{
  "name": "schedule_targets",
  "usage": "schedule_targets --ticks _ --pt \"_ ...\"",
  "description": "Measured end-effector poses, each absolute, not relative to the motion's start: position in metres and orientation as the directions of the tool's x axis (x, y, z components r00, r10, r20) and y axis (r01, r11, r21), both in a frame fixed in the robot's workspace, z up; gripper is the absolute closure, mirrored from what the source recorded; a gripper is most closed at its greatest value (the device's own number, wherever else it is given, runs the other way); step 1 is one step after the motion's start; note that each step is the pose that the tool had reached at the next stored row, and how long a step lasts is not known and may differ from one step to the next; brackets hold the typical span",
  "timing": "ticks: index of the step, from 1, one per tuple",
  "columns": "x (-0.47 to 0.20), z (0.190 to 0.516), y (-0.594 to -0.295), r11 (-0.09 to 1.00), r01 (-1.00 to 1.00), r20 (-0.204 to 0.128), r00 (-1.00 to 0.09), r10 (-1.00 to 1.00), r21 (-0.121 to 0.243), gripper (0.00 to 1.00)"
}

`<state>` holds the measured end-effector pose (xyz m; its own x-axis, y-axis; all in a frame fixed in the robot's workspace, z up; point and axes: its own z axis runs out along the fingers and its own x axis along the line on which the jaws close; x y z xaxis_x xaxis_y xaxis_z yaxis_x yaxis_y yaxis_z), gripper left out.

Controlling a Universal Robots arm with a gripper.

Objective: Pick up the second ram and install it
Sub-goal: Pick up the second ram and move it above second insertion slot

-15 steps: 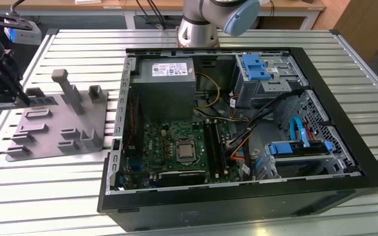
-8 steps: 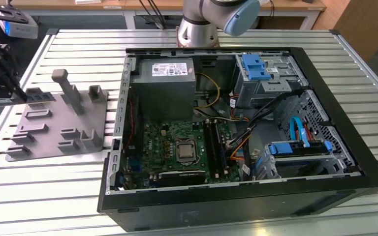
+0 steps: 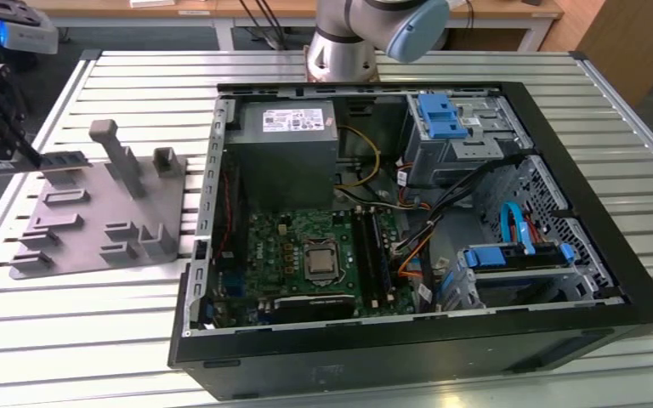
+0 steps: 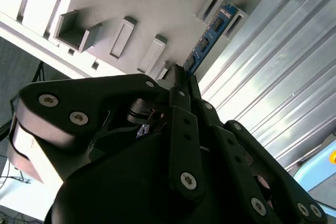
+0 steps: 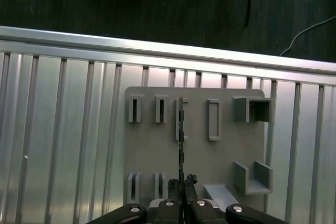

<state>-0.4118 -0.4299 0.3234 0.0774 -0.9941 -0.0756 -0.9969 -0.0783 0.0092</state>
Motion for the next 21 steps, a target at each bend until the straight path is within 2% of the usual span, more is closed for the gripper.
schedule_targets --ticks 21 --pt "-0.412 0.364 -0.43 -0.078 -0.997 -0.092 0.077 -0.993 0.008 0.86"
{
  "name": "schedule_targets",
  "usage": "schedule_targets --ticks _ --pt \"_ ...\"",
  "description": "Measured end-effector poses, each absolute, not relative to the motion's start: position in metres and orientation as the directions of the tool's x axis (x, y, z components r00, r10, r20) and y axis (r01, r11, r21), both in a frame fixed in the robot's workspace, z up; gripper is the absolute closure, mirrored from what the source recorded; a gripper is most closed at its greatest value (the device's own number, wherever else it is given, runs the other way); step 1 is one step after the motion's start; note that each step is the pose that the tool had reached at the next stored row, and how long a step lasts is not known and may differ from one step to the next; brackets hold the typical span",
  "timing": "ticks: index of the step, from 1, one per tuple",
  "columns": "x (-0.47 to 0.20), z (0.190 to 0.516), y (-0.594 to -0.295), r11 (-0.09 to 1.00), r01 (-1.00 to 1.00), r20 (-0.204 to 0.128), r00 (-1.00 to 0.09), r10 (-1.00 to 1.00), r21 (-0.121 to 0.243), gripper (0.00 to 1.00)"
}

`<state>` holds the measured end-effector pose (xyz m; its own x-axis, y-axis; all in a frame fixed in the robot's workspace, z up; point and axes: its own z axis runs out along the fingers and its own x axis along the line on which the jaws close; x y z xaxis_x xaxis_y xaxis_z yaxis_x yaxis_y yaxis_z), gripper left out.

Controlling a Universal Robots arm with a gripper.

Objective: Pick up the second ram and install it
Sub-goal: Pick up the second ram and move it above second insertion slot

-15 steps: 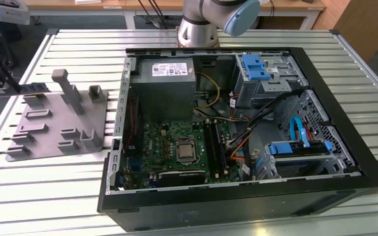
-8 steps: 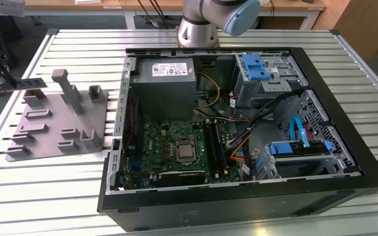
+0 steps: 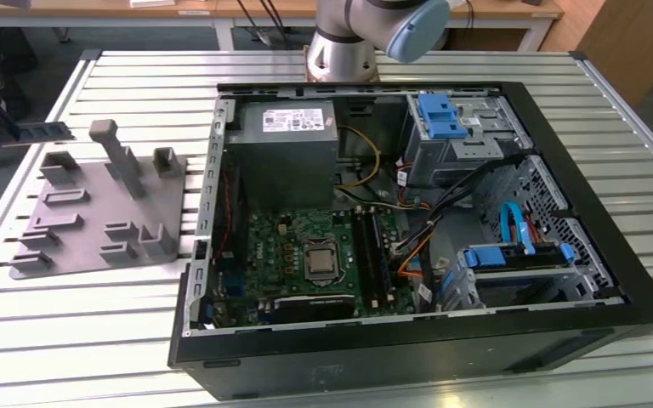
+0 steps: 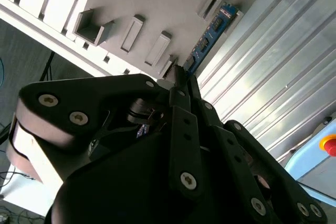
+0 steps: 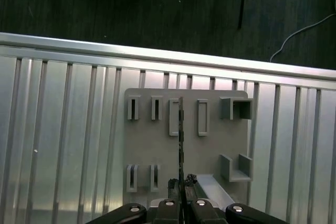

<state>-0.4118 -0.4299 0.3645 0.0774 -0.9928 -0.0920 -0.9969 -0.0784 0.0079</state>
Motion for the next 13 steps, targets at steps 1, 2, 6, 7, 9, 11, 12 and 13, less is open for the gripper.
schedule_targets --ticks 1,2,6,7,9,11,12,13 --pt "-0.412 0.367 -0.43 -0.078 -0.997 -0.092 0.077 -0.993 0.008 0.86" --pt "-0.412 0.369 -0.43 -0.078 -0.997 -0.093 0.077 -0.993 0.008 0.86" --pt "-0.412 0.379 -0.43 -0.078 -0.997 -0.094 0.077 -0.993 0.008 0.86" --pt "-0.412 0.381 -0.43 -0.078 -0.997 -0.095 0.077 -0.992 0.008 0.86" --pt "-0.412 0.385 -0.43 -0.078 -0.997 -0.096 0.077 -0.992 0.008 0.86" --pt "-0.412 0.388 -0.43 -0.078 -0.997 -0.096 0.077 -0.992 0.008 0.86" --pt "-0.412 0.39 -0.43 -0.078 -0.997 -0.097 0.077 -0.992 0.008 0.86" --pt "-0.412 0.391 -0.43 -0.079 -0.997 -0.097 0.077 -0.992 0.008 0.86"
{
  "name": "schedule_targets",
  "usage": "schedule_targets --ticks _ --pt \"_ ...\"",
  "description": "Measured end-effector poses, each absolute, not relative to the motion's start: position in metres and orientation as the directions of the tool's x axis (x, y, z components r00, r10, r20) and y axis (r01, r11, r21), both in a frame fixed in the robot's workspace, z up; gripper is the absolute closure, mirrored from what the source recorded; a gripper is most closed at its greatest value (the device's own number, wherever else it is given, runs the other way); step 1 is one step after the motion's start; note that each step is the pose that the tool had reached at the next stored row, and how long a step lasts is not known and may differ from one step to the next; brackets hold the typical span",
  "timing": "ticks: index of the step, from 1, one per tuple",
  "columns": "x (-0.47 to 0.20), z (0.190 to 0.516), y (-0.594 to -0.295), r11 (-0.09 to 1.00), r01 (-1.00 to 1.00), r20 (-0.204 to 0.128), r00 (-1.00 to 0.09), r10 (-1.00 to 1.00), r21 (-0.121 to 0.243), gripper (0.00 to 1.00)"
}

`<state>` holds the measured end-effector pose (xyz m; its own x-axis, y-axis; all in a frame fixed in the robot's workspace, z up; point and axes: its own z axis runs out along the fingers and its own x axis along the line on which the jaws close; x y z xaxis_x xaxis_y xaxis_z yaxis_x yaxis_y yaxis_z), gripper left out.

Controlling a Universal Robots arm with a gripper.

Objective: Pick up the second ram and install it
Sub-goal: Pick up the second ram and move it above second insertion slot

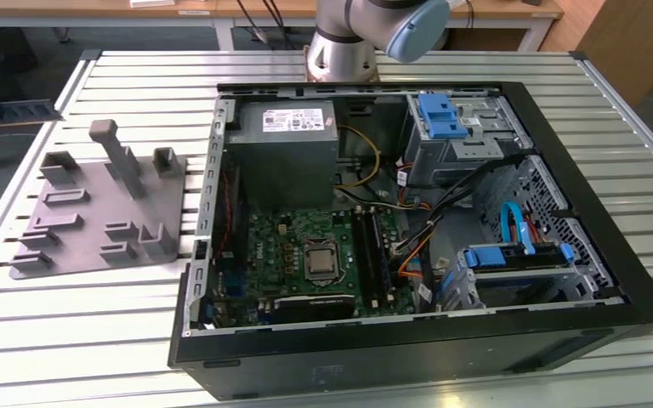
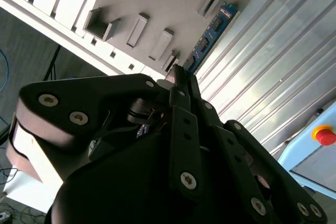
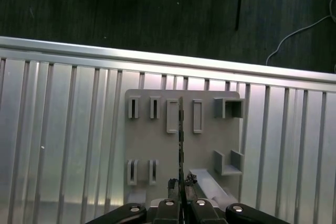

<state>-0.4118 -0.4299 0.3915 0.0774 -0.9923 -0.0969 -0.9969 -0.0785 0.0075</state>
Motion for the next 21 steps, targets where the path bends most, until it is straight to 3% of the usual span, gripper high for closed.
schedule_targets --ticks 21 --pt "-0.396 0.393 -0.43 -0.079 -0.997 -0.098 0.077 -0.992 0.007 0.86"
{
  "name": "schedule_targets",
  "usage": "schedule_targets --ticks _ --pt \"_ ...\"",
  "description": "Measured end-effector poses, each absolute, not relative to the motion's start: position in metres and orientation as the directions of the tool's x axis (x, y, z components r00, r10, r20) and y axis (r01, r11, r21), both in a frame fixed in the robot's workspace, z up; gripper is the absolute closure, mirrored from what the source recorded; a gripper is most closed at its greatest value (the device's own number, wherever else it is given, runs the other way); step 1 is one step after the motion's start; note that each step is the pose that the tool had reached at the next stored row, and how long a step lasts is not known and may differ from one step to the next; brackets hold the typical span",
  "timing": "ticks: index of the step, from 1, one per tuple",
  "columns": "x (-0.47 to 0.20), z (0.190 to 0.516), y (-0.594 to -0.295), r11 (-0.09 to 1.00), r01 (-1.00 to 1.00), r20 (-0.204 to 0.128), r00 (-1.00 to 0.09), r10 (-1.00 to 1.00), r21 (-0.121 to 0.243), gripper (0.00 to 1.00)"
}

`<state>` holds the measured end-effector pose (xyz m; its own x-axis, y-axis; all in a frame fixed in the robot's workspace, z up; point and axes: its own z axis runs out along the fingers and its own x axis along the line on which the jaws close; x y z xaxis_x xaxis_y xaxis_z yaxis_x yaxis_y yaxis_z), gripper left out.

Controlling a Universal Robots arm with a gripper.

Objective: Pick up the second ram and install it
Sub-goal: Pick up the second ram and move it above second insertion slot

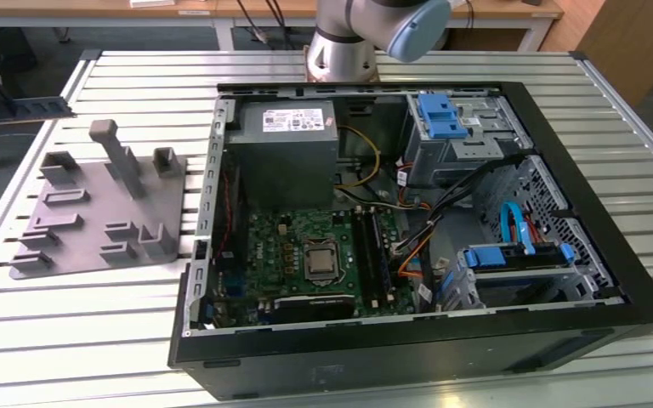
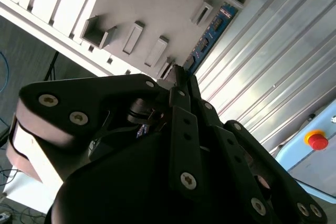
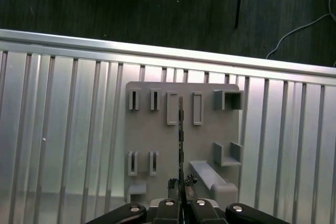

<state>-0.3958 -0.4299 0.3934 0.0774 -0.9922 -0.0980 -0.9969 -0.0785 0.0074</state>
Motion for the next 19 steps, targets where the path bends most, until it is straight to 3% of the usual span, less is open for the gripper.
schedule_targets --ticks 19 --pt "-0.353 0.393 -0.43 -0.078 -0.997 -0.098 0.077 -0.992 0.008 0.86"
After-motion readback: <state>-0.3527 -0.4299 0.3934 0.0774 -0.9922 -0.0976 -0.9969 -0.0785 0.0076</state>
